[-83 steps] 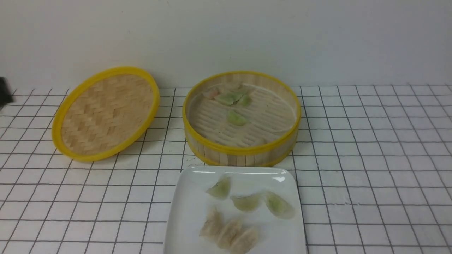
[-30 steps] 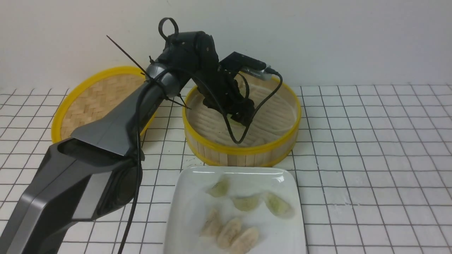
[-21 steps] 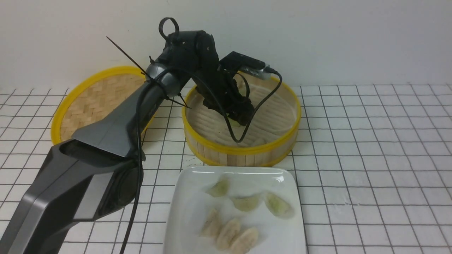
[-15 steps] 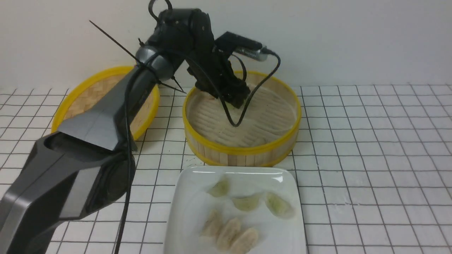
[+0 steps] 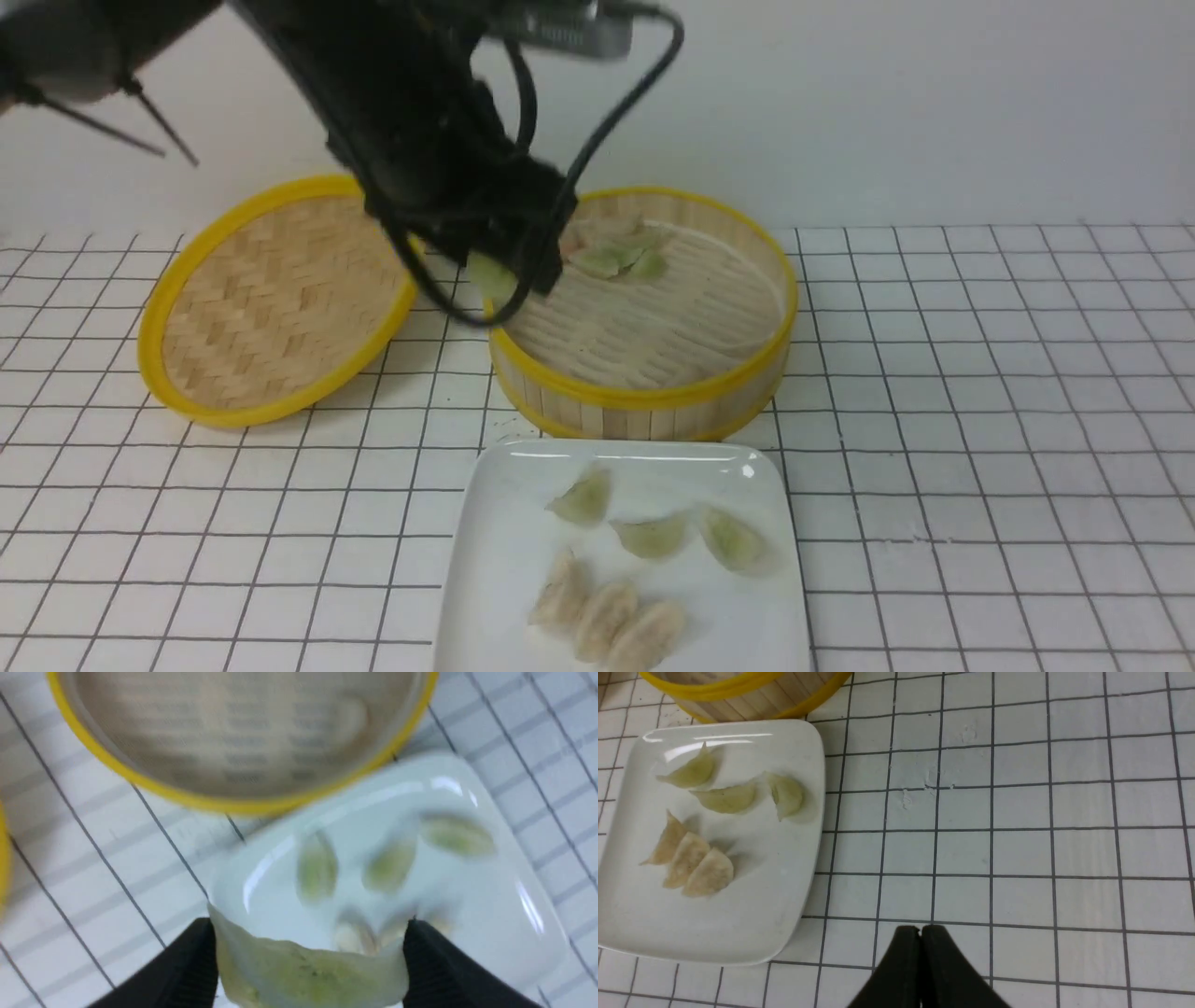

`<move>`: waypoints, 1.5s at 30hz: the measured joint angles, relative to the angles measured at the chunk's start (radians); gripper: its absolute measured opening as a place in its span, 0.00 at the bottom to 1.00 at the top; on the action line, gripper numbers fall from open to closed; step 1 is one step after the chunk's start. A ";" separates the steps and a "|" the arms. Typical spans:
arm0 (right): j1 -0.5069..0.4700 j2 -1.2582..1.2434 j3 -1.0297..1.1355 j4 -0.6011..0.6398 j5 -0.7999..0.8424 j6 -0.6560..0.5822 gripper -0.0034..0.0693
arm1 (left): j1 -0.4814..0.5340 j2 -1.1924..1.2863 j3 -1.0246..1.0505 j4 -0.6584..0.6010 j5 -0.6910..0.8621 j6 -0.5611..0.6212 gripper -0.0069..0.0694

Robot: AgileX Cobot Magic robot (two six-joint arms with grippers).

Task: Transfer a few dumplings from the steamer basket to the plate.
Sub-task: Use the left arm to put the dumpling into the plate, then use the right arm to grab a dumpling from inside the steamer

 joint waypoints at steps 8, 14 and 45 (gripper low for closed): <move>0.000 0.003 0.000 0.011 -0.020 -0.030 0.03 | -0.066 0.013 0.360 -0.069 -0.140 0.044 0.67; 0.000 0.053 -0.023 0.014 -0.046 -0.036 0.03 | -0.073 0.103 0.374 -0.059 -0.183 0.044 0.67; 0.273 1.663 -1.665 -0.010 0.059 -0.246 0.08 | -0.073 -0.427 0.305 -0.056 -0.017 -0.040 0.08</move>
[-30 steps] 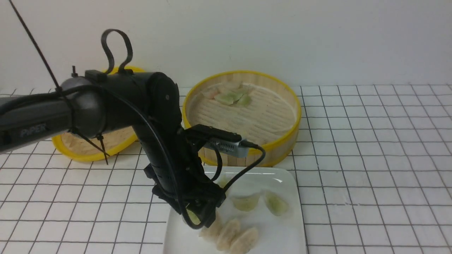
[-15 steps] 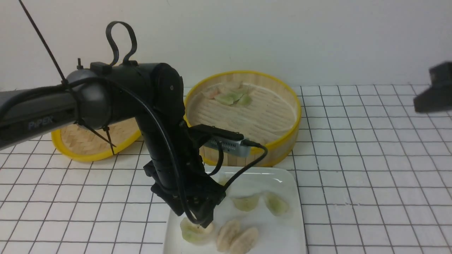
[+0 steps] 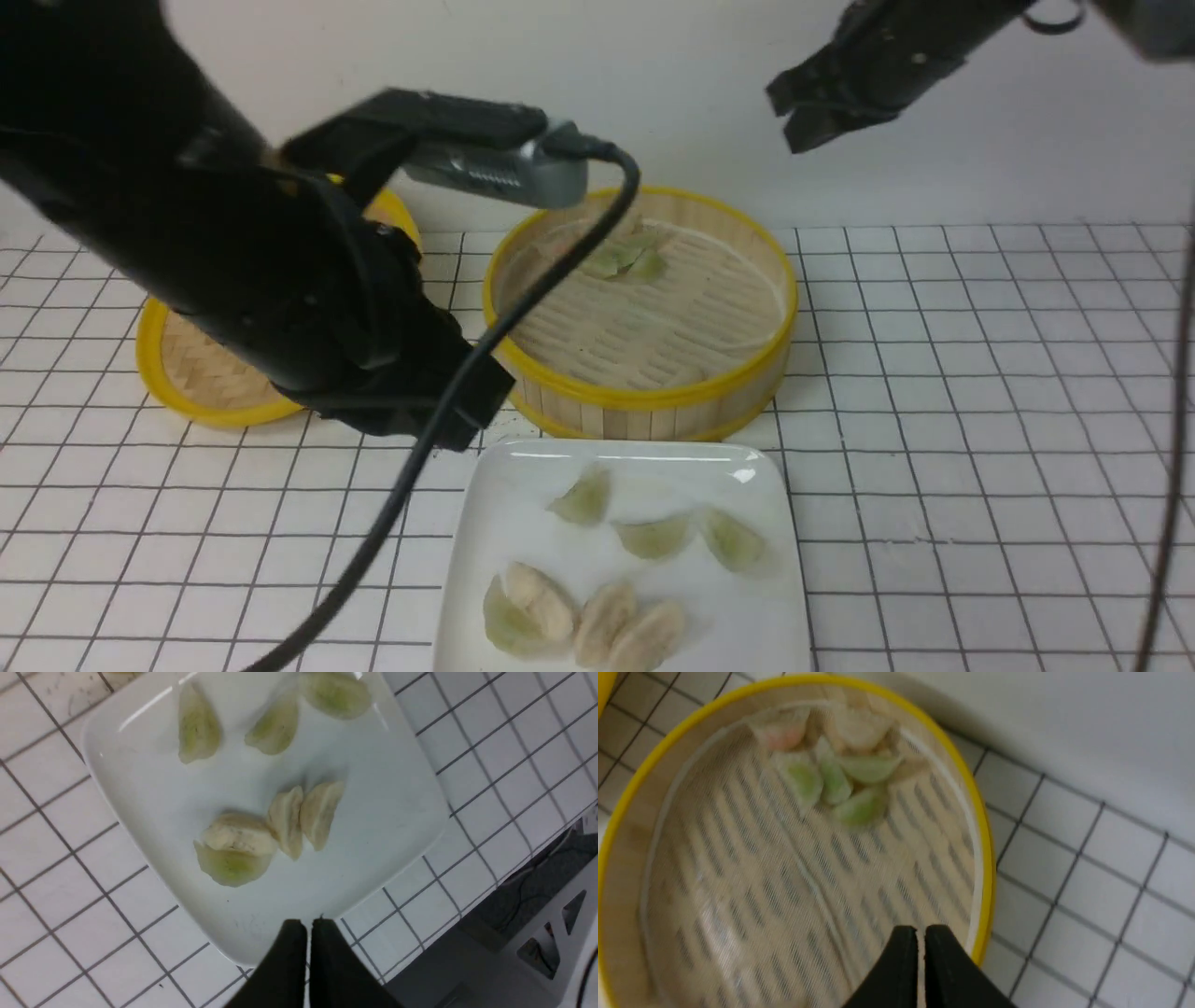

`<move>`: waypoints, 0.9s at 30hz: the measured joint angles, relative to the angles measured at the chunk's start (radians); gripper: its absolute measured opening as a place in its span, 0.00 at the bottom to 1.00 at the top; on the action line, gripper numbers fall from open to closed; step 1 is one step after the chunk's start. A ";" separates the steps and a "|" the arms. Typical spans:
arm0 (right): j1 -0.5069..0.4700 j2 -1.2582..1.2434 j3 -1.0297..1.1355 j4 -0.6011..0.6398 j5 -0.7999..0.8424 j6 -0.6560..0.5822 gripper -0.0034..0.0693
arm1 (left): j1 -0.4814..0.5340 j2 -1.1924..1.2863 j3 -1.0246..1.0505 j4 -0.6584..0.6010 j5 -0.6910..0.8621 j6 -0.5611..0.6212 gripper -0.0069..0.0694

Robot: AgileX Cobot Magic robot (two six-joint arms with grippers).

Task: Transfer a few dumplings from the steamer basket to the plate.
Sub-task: Use the right arm to grab a dumpling from inside the steamer

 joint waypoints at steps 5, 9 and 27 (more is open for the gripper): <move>0.035 0.245 -0.290 -0.003 0.002 -0.012 0.20 | 0.000 -0.123 0.000 0.012 0.014 -0.007 0.08; 0.075 0.337 -0.347 -0.003 0.004 -0.082 0.37 | 0.000 -0.192 0.000 0.051 0.020 -0.033 0.08; 0.143 0.468 -0.351 0.021 -0.107 -0.434 0.64 | 0.000 -0.234 0.010 0.201 0.024 -0.099 0.08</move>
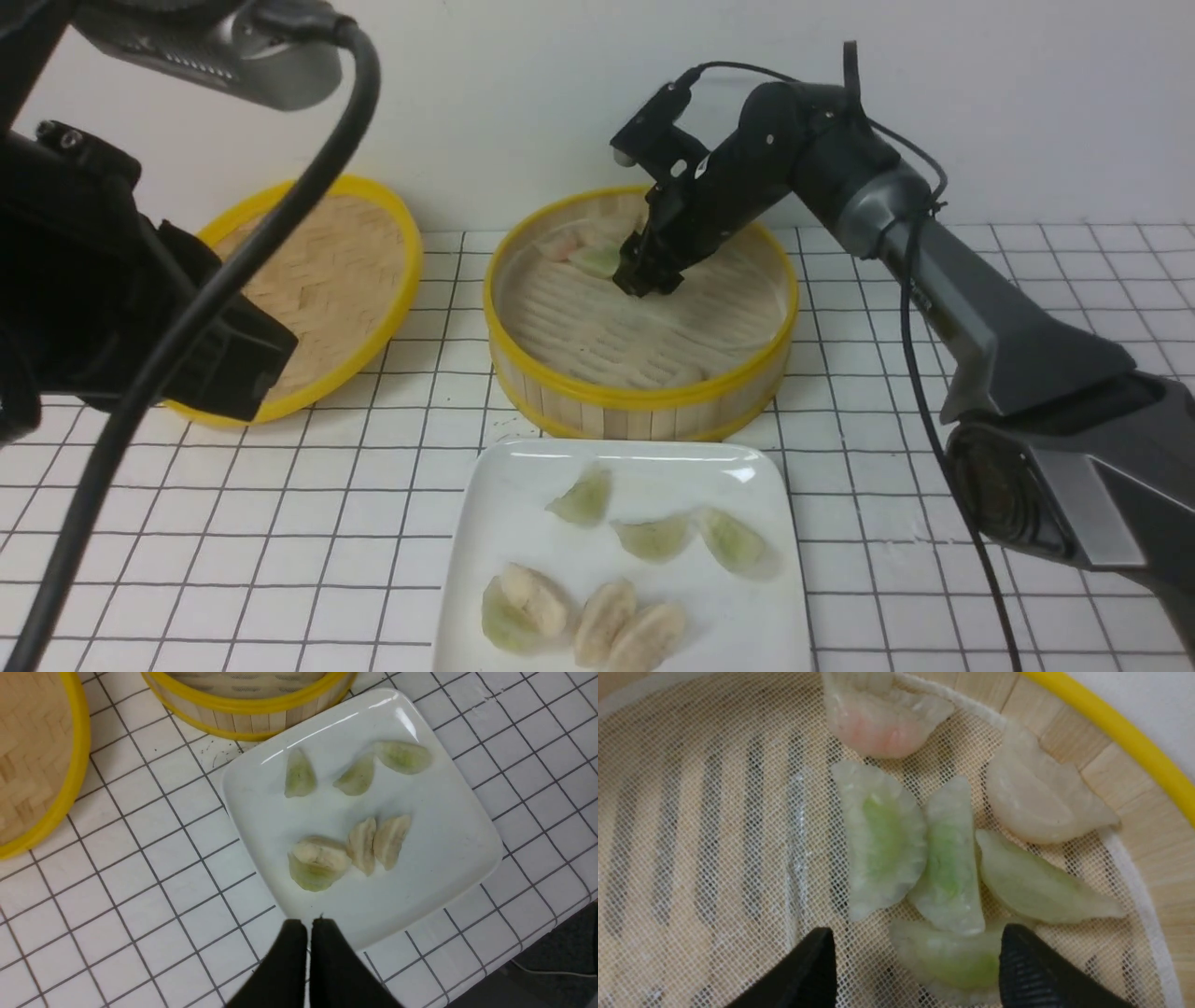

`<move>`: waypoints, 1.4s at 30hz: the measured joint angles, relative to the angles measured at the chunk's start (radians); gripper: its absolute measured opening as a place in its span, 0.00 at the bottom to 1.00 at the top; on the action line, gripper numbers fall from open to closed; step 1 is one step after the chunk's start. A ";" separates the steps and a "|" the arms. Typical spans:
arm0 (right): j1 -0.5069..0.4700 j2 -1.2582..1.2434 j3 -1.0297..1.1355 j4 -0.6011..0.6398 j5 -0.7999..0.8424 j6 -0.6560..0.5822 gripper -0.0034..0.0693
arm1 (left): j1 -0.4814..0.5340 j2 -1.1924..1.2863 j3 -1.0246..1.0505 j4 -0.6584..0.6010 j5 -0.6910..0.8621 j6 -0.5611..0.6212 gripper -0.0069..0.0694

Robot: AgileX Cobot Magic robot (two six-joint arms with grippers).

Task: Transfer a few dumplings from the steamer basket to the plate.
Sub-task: Use the right arm to grab a dumpling from inside the steamer

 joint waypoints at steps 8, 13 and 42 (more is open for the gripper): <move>0.000 0.024 -0.018 -0.001 -0.019 -0.056 0.61 | 0.000 0.000 0.002 0.014 0.000 -0.001 0.08; 0.000 0.024 -0.021 -0.086 -0.001 0.050 0.31 | 0.000 0.000 0.002 0.014 0.000 -0.001 0.08; 0.000 0.045 -0.108 -0.069 -0.004 0.058 0.35 | 0.000 -0.008 0.007 0.065 0.001 -0.003 0.08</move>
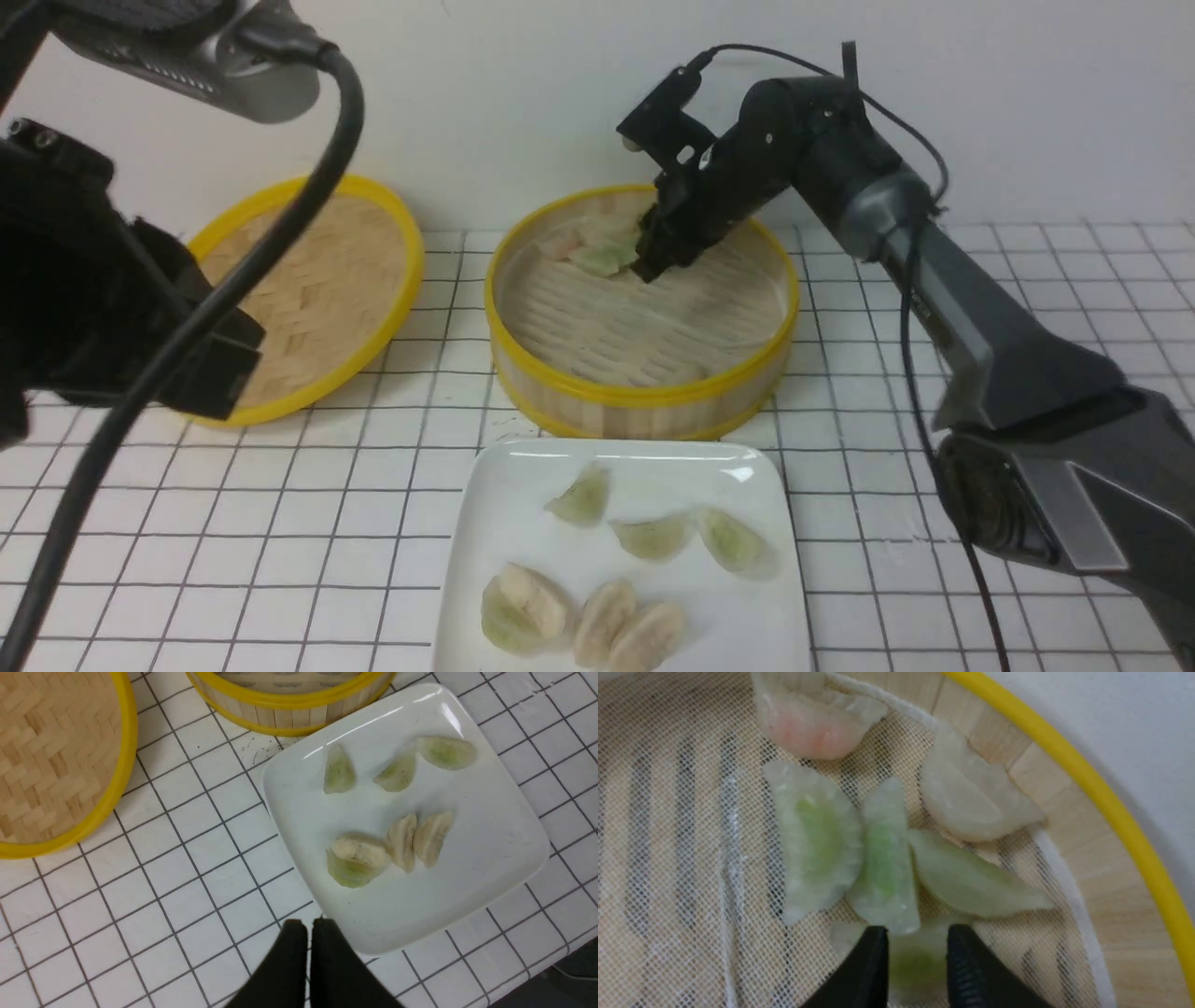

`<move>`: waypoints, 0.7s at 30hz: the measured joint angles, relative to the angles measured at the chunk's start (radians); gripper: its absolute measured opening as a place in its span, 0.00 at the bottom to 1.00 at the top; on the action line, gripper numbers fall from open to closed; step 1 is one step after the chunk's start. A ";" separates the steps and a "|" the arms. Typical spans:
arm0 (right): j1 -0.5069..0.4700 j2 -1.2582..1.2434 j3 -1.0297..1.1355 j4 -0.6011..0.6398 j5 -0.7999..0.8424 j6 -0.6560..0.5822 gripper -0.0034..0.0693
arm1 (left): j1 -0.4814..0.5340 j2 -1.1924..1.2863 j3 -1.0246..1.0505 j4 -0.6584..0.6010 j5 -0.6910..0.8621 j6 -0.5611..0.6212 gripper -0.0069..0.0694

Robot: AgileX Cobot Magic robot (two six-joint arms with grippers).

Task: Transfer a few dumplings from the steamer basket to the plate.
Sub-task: Use the right arm to grab a dumpling from inside the steamer

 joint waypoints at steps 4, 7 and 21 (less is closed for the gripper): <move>-0.010 0.022 0.001 0.032 -0.041 -0.036 0.57 | 0.000 0.000 0.001 0.000 0.000 -0.001 0.08; -0.024 0.037 0.001 0.067 -0.075 -0.038 0.68 | 0.000 0.000 0.001 0.000 0.000 -0.008 0.08; -0.038 0.059 -0.007 0.139 -0.061 -0.034 0.47 | 0.000 0.000 0.001 0.005 0.000 -0.043 0.08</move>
